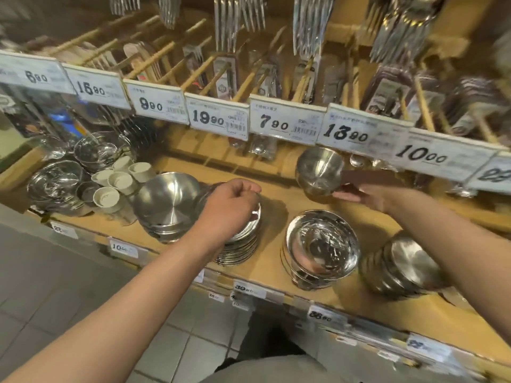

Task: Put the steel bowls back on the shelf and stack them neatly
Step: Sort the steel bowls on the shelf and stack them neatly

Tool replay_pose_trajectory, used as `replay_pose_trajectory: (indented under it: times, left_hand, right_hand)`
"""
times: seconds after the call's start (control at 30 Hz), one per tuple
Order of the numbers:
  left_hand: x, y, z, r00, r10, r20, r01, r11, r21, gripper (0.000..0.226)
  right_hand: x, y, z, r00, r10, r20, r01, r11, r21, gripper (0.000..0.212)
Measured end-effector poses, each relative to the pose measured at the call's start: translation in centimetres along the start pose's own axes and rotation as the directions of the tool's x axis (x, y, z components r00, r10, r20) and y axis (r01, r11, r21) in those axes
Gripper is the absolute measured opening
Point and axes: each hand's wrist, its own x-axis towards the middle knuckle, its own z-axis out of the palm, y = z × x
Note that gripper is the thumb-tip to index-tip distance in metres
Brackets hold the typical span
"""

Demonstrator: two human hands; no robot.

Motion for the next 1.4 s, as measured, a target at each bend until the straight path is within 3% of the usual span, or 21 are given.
replay_pose_trajectory:
  times: [0.1,0.27,0.37,0.43,0.53,0.57,0.77,0.93,1.0,1.13,1.23,1.4]
  left_hand:
    - [-0.1,0.2,1.2,0.995,0.022,0.093,-0.026,0.999,0.041,0.015]
    - [-1.1,1.2,4.2,0.969,0.090,0.228,-0.121,0.985,0.123,0.022]
    - [-2.5,1.5,6.7,0.922,0.071,0.380,-0.104,0.992,0.068,0.014]
    - [-3.4,1.4,8.6,0.897,0.054,0.438,-0.071,0.997,0.021,0.026]
    - [-4.6,1.5,11.3,0.904,0.098,0.417,-0.097,0.995,-0.023,0.005]
    - [-4.6,1.5,12.1,0.905,0.106,0.412,-0.106,0.994,-0.024,0.019]
    - [-4.2,2.5,16.5,0.914,0.014,0.405,-0.030,0.999,0.035,0.007]
    - [-4.1,1.4,20.4,0.939,-0.043,0.342,-0.027,0.980,0.197,0.026]
    - [-4.1,0.7,21.4,0.952,-0.078,0.294,0.001,0.967,0.253,0.024]
    - [-4.4,0.0,22.0,0.978,-0.064,0.197,0.005,0.959,0.283,0.035]
    - [-4.2,-0.5,22.2,0.988,-0.037,0.152,-0.008,0.958,0.285,0.024]
    - [-4.3,-0.8,23.0,0.993,-0.010,0.118,-0.024,0.958,0.286,0.020]
  right_hand:
    - [-4.2,-0.1,-1.5,0.999,0.021,-0.026,-0.021,1.000,-0.002,0.008]
    - [-10.7,1.1,-3.2,0.971,0.031,-0.237,-0.022,0.999,0.043,0.014]
    - [-14.3,2.5,-3.7,0.969,0.066,-0.240,-0.042,0.994,0.101,0.014]
    - [-16.3,3.4,-3.6,0.971,0.090,-0.223,-0.056,0.987,0.152,0.010]
    - [-18.3,4.6,-3.8,0.974,0.069,-0.215,-0.004,0.958,0.287,0.008]
    - [-18.8,4.8,-4.1,0.974,0.062,-0.217,0.007,0.953,0.303,0.008]
    - [-18.9,5.0,-9.5,0.947,-0.020,-0.321,0.057,0.993,0.106,0.030]
    - [-17.1,7.1,-13.4,0.918,-0.155,-0.365,0.126,0.987,-0.103,0.007]
    - [-16.1,8.3,-14.1,0.910,-0.202,-0.362,0.140,0.972,-0.190,0.015]
    - [-14.5,9.7,-14.7,0.912,-0.223,-0.343,0.156,0.965,-0.212,0.002]
    - [-13.7,10.8,-15.0,0.922,-0.233,-0.310,0.162,0.957,-0.239,0.013]
    - [-13.0,11.9,-15.8,0.924,-0.235,-0.303,0.174,0.962,-0.212,0.008]
